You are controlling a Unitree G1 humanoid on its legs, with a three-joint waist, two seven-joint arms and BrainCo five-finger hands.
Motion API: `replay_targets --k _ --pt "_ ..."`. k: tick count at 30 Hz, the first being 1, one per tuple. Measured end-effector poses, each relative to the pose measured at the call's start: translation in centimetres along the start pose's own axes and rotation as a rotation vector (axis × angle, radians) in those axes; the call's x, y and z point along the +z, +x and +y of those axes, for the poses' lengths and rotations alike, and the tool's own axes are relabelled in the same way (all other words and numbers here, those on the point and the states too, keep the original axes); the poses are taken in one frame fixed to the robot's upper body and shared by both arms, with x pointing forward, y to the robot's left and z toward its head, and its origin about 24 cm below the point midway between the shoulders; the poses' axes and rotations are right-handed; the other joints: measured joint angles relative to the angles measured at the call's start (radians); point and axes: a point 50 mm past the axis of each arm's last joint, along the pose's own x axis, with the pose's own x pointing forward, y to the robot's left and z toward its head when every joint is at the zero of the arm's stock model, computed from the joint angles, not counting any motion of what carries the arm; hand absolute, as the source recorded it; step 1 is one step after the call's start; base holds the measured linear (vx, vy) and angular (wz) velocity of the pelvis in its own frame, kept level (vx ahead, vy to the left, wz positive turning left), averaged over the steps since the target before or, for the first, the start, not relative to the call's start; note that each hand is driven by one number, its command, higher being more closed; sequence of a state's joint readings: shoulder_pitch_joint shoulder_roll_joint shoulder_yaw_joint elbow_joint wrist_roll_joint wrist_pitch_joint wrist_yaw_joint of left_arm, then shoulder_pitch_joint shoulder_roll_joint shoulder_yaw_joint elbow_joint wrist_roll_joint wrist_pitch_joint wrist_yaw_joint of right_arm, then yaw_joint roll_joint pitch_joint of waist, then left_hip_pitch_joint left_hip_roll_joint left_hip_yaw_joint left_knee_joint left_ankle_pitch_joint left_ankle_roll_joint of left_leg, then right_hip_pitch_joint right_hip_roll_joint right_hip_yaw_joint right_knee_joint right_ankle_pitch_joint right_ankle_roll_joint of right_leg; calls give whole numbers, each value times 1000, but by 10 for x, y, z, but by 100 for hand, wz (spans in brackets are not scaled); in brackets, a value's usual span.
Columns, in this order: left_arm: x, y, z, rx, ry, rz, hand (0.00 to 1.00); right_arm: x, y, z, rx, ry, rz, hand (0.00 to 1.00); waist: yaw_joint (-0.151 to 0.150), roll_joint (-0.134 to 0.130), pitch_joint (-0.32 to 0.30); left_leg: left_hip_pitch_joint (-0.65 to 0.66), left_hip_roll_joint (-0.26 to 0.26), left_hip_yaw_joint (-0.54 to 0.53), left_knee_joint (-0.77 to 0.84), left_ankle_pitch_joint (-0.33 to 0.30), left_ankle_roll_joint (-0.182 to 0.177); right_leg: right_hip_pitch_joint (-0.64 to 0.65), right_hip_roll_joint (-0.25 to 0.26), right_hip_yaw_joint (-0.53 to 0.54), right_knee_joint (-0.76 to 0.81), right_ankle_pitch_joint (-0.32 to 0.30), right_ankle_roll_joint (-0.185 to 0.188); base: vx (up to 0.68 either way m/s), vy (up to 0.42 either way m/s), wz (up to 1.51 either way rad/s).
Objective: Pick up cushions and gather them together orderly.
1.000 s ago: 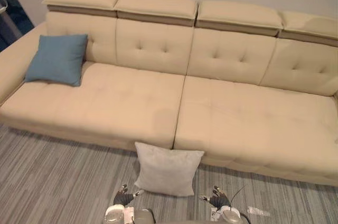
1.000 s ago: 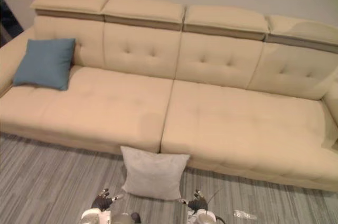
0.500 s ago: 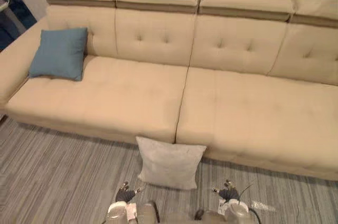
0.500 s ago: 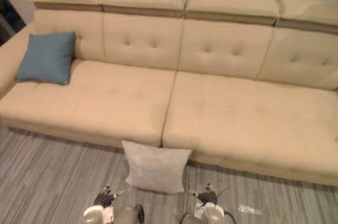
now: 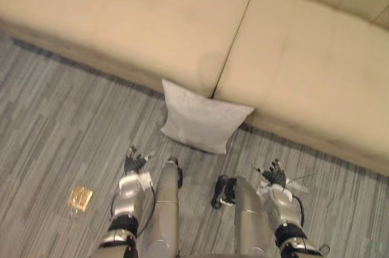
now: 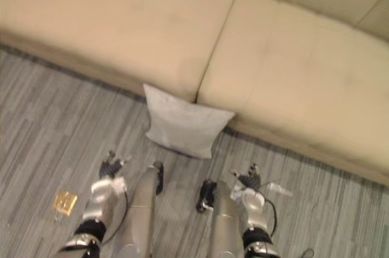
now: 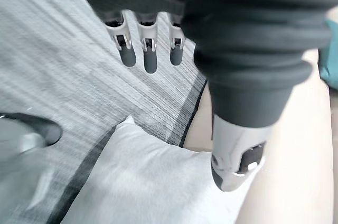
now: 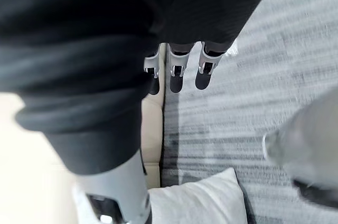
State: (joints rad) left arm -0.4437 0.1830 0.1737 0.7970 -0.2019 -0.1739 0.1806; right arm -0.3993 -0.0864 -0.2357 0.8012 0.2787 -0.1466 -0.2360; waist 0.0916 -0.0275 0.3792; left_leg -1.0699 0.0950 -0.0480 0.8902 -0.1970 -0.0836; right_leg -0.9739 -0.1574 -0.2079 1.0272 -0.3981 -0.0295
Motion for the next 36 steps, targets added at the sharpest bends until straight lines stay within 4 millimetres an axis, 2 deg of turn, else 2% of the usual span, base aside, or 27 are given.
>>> replay_targets --k 2,4,5,7,9,12,14,16,17,18,19,22,29,33,36 --pt "29 12 -7 -12 4 -81 0 31 12 13 18 47 -76 0 -5 1 12 -85 1 -6 0 30 0 -91 2 -1 9 25 -7 -127 -26 -7" --pt "72 25 -22 -58 12 -200 0 74 24 26 45 85 -178 0 -10 1 46 -173 2 -6 -5 69 4 -185 1 0 19 53 -8 -84 1 -7" --pt "86 28 -27 -72 14 -238 0 92 27 32 61 100 -220 0 -11 2 52 -205 3 -7 -6 82 1 -219 1 0 21 61 -1 -55 15 -7" --pt "127 33 -45 -124 37 -348 0 135 32 43 89 110 -322 0 -16 1 88 -264 4 0 -2 107 1 -286 -1 8 34 76 -7 -16 10 -2" --pt "158 33 -57 -154 44 -430 0 167 31 55 118 123 -399 0 -21 0 111 -306 7 9 13 108 1 -332 -2 19 50 78 -9 2 10 -4" --pt "203 30 -73 -195 65 -551 0 207 23 82 181 123 -496 0 -27 1 126 -377 16 13 39 106 1 -407 1 30 66 86 -17 8 28 -11" --pt "228 24 -85 -222 79 -618 0 222 15 101 227 110 -535 0 -29 3 130 -412 20 13 55 100 2 -439 4 31 71 86 -17 3 29 -8" --pt "234 23 -89 -224 99 -636 0 226 12 111 250 99 -544 0 -29 3 131 -420 22 13 64 94 5 -446 6 32 75 86 -17 0 23 -8" --pt "238 22 -92 -221 115 -647 0 232 9 119 265 95 -555 100 -27 3 131 -427 26 17 71 89 7 -453 10 38 76 86 -17 -8 32 -12" --pt "241 21 -93 -215 131 -657 0 238 5 127 280 100 -567 100 -24 3 131 -435 32 23 77 85 9 -462 15 44 78 86 -17 -19 40 -17" --pt "245 21 -93 -203 146 -672 100 244 -1 137 301 114 -581 100 -23 3 131 -446 37 28 86 80 10 -475 19 50 81 88 -14 -23 36 -20" --pt "261 16 -99 -168 173 -713 100 252 -13 157 343 140 -606 100 -20 3 131 -475 40 30 100 72 12 -502 21 56 86 91 -9 -33 39 -12" --pt "280 9 -95 -82 145 -779 100 247 -18 163 376 239 -566 100 -18 3 131 -467 34 34 106 71 15 -491 17 59 84 95 -7 -2 7 0" --pt "283 1 -95 -64 70 -808 100 234 -27 168 435 302 -562 100 -20 2 131 -387 33 38 63 76 15 -416 20 60 45 104 -7 0 0 0" --pt "288 -11 -101 -92 0 -862 100 232 -33 160 459 347 -607 100 -24 2 130 -331 33 44 28 82 13 -366 22 59 19 107 -4 -2 2 2"
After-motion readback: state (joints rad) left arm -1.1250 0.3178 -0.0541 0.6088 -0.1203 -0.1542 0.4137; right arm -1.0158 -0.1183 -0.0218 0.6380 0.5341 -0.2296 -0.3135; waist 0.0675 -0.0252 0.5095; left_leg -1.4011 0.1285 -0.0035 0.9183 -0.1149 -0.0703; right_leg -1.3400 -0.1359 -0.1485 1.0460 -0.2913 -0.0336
